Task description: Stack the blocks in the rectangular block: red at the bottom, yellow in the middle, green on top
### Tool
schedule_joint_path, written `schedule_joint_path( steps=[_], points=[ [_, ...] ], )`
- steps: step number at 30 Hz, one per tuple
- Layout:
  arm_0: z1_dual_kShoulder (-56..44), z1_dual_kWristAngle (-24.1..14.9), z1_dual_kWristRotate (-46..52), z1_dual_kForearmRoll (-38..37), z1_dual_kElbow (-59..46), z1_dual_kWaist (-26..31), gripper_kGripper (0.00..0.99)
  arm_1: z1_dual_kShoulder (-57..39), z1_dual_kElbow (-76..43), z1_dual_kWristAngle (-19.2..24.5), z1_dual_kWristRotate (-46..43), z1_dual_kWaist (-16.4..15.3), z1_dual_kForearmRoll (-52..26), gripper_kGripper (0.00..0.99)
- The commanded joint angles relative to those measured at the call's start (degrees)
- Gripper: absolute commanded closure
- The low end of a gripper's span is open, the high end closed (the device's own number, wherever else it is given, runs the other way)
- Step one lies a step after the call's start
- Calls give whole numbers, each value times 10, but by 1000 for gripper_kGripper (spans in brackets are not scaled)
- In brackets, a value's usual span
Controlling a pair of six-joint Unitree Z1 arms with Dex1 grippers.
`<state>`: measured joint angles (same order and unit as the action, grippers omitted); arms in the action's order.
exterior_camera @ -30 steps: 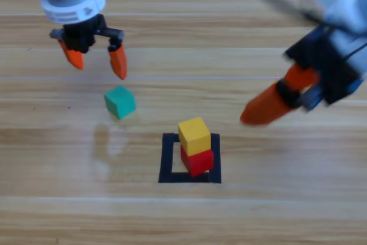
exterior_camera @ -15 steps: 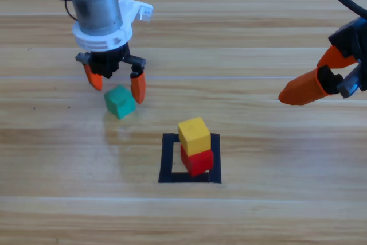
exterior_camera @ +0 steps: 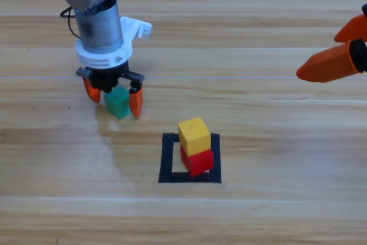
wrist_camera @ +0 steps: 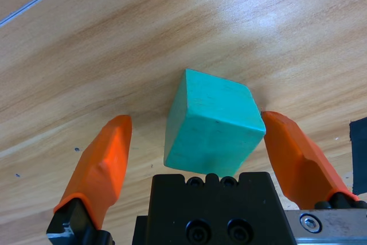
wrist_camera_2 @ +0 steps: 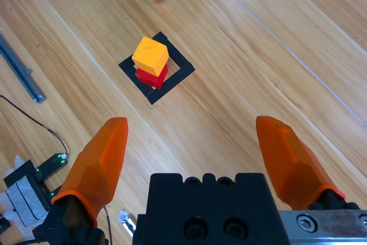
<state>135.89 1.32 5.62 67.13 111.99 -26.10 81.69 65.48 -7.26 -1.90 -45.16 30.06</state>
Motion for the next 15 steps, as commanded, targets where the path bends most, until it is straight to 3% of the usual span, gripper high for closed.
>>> schedule_joint_path(
  steps=[1,5,11,12,15],
  points=[
    [34,-7,7,-12,-18,-11,108,2,-14,-7,-2,15,1,5],
    [40,-11,12,-21,-31,-11,300,22,3,-7,-2,15,20,5],
    [5,-22,26,-24,-49,-11,898,28,4,-7,-3,15,31,5],
    [-4,-25,34,-24,-51,-11,955,30,5,-7,-3,15,31,5],
    [-22,-25,62,-23,-54,-21,958,31,11,-7,-3,15,38,5]
  ],
)
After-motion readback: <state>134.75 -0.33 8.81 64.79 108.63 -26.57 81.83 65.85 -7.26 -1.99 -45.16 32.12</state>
